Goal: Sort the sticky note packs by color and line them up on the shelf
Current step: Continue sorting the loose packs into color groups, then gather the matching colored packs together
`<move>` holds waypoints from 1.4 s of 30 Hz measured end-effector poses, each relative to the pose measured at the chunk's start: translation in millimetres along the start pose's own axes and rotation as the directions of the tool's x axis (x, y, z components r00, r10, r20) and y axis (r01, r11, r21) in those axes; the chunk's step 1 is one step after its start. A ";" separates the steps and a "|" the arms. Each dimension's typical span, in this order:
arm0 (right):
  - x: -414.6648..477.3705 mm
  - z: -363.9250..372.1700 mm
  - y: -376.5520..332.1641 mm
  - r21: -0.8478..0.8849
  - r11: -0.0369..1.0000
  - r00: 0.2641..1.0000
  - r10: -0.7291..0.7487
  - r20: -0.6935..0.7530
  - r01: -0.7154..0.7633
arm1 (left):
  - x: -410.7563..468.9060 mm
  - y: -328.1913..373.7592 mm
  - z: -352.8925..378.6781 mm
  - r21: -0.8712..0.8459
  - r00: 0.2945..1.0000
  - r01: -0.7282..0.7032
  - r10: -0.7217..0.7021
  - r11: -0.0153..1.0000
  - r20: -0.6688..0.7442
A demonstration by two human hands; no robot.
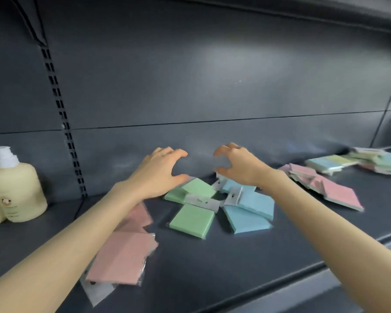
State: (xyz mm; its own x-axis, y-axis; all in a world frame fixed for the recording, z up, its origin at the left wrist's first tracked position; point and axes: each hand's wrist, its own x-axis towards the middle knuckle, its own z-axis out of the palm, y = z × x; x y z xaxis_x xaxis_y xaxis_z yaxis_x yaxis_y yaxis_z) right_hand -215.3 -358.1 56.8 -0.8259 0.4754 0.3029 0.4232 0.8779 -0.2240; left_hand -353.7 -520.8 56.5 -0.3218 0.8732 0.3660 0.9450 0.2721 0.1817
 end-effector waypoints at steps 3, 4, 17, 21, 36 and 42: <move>-32.0 -18.8 33.3 -0.041 0.996 0.996 0.084 -0.022 -0.085 | 12.7 33.2 12.5 -0.015 0.997 -0.074 0.074 0.997 0.019; -42.0 -25.4 44.1 -0.047 0.993 0.993 0.112 -0.031 -0.113 | 17.7 44.0 15.2 -0.016 0.995 -0.093 0.093 0.996 0.024; -178.0 -119.8 214.6 -0.100 0.953 0.953 0.269 -0.141 -0.284 | 68.5 245.4 59.3 -0.046 0.962 -0.271 0.269 0.962 -0.043; -218.0 -140.4 276.1 -0.117 0.944 0.947 0.294 -0.130 -0.309 | 78.7 320.7 89.8 -0.014 0.949 -0.314 0.313 0.949 -0.039; -246.0 -187.4 457.1 -0.104 0.912 0.916 0.388 -0.098 -0.398 | 190.3 469.3 158.9 -0.032 0.919 -0.392 0.393 0.919 0.018; -208.2 -185.3 524.5 -0.124 0.914 0.922 0.382 -0.060 -0.386 | 259.6 490.4 199.8 -0.108 0.927 -0.359 0.368 0.927 0.072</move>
State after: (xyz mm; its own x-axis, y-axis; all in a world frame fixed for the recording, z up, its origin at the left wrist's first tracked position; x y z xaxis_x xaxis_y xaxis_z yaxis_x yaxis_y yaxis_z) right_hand 247.7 13.9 47.9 -0.5781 0.7769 0.2494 0.7520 0.6259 -0.2067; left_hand 38.0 -79.9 58.3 0.0533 0.9389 0.3400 0.9852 -0.1049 0.1353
